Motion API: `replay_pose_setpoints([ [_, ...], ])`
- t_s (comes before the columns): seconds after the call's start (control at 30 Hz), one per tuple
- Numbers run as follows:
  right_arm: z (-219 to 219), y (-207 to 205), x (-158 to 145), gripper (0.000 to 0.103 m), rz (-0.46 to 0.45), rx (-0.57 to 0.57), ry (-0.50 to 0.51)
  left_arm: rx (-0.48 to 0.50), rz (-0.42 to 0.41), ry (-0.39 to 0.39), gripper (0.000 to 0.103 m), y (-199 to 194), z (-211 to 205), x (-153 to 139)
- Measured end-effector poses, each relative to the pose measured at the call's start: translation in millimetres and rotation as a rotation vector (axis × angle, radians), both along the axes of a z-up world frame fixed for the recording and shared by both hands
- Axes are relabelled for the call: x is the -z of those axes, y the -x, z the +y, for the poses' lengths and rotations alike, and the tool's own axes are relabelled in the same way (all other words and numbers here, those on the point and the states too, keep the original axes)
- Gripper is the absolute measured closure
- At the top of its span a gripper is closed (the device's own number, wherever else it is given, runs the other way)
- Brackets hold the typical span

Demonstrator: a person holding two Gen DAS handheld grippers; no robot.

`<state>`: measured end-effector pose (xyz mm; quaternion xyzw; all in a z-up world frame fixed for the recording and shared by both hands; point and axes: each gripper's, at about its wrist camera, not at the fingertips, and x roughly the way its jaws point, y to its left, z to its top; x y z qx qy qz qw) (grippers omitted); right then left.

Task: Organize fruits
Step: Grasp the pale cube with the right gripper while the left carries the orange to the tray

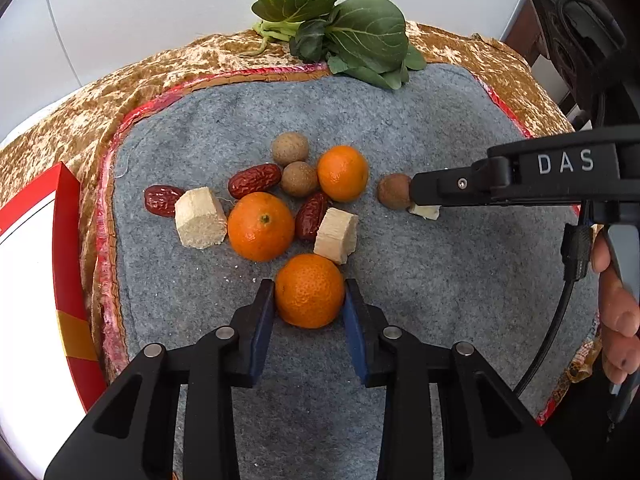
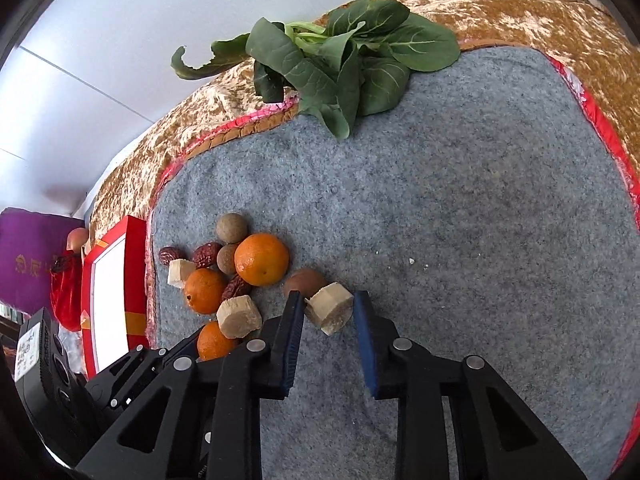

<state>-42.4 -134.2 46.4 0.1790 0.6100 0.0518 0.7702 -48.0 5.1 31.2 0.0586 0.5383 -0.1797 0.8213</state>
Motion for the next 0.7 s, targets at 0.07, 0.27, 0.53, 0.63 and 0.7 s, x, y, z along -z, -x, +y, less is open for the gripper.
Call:
replay_pose_setpoints([
  [0.07,0,1,0,0.078,-0.004,0.0,-0.001,0.006,-0.018,-0.028,0.072,4,-4,0],
  [0.27,1,2,-3,0.08,-0.015,-0.004,0.001,0.0,-0.072,-0.095,0.072,12,-7,-5],
  [0.53,1,5,-8,0.081,-0.032,-0.017,-0.006,-0.019,-0.164,-0.173,0.072,22,-6,-18],
  [0.63,1,8,-11,0.081,-0.043,-0.024,-0.012,-0.024,-0.209,-0.198,0.072,27,-6,-26],
  [0.7,3,9,-14,0.081,-0.051,-0.032,-0.023,-0.034,-0.236,-0.214,0.072,30,-2,-31],
])
